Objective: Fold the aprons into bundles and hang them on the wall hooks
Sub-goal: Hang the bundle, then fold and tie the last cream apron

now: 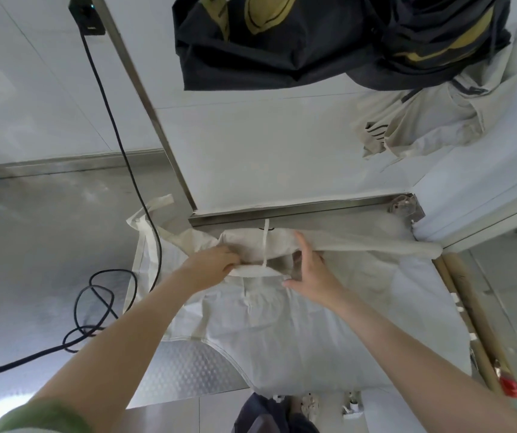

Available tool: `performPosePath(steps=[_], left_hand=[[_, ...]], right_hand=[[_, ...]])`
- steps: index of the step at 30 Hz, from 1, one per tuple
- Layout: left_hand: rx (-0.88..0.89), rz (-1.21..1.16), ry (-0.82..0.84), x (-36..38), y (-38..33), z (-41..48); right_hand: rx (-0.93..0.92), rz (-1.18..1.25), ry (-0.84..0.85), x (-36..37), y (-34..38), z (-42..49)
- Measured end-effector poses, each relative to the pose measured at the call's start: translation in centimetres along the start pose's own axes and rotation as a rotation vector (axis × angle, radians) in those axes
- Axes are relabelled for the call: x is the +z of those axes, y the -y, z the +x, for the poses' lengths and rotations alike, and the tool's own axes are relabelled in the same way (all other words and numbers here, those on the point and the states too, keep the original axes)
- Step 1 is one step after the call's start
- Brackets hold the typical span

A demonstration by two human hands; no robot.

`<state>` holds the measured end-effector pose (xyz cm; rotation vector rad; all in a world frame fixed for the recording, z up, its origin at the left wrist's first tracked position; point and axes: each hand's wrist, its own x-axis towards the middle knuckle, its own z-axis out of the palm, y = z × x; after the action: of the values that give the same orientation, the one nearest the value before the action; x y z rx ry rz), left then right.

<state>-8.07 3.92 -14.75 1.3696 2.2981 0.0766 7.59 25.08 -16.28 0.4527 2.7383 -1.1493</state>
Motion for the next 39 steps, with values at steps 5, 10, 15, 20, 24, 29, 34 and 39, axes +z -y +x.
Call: performPosePath(steps=[5, 10, 15, 20, 24, 29, 34, 39], left_hand=[[-0.169, -0.231, -0.063, -2.4, -3.0, 0.9], [-0.171, -0.447, 0.119, -3.7, -3.8, 1.5], [-0.238, -0.355, 0.065, -3.9, -3.6, 1.7], [-0.459, -0.202, -0.115, -5.3, -4.2, 3.8], [-0.305, 0.032, 0.11, -5.3, -5.0, 4.6], [-0.254, -0.043, 0.416, -3.9, -5.1, 6.0], [-0.22, 0.081, 0.199, -3.5, -6.6, 6.6], [-0.304, -0.027, 0.28, -0.6, -6.2, 7.5]], right_hand=[[0.045, -0.059, -0.11, 0.4, 0.9, 0.6], [-0.069, -0.152, -0.378, -0.2, 0.7, 1.5], [-0.265, -0.186, -0.425, -2.0, 0.4, 0.9], [-0.449, -0.289, -0.325, -3.7, 2.8, -1.5], [-0.074, -0.04, 0.268, -4.9, 4.5, -4.0], [0.324, 0.14, -0.073, -5.8, -1.0, -5.7], [0.863, -0.029, -0.289, -7.4, -11.1, -9.5], [1.032, 0.191, -0.251, -8.2, -13.3, -11.9]])
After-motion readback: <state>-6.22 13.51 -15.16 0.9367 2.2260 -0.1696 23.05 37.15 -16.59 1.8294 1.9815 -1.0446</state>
